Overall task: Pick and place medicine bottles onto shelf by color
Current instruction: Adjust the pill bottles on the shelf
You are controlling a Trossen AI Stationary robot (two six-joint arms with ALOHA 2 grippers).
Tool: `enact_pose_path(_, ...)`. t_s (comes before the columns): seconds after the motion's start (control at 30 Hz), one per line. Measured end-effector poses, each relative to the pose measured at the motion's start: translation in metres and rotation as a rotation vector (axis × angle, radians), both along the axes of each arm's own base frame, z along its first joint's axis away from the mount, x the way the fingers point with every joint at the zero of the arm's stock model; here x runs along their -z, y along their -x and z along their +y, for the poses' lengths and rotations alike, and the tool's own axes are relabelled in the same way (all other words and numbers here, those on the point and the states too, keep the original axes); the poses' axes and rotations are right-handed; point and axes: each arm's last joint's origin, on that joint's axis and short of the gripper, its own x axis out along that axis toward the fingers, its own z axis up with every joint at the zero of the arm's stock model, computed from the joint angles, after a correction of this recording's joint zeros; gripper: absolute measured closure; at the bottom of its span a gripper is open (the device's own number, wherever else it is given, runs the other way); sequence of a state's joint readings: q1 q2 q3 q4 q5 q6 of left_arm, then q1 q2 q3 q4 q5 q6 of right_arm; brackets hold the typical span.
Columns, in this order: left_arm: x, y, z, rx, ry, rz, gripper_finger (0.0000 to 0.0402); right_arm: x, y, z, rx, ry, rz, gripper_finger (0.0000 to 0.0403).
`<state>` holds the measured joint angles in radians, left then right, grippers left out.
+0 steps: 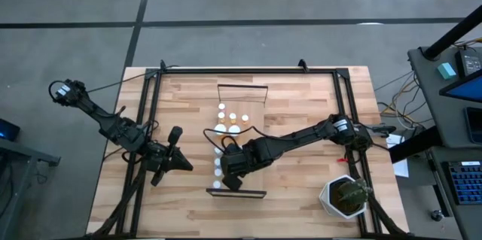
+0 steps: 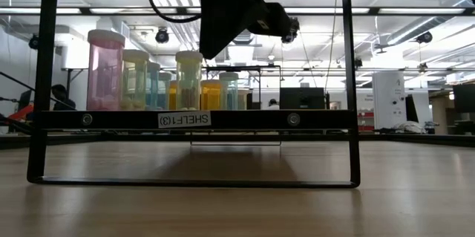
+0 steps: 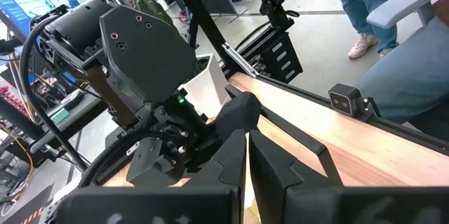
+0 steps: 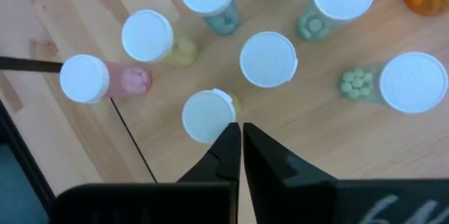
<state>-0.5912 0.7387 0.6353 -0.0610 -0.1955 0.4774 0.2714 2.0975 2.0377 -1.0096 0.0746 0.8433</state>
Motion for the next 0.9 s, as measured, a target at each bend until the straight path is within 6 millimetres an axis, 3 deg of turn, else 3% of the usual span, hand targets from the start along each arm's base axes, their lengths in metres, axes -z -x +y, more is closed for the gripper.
enact_pose_path(0.6, 0.0, 0.0, 0.0, 0.0, 0.0, 0.0, 0.04, -0.004, 0.006, -0.01, -0.028, 0.028, 0.052, 0.0394)
enact_pose_path(0.9, 0.0, 0.0, 0.0, 0.0, 0.001, -0.002, 0.04, 0.007, -0.001, -0.009, -0.049, 0.027, 0.022, 0.0394)
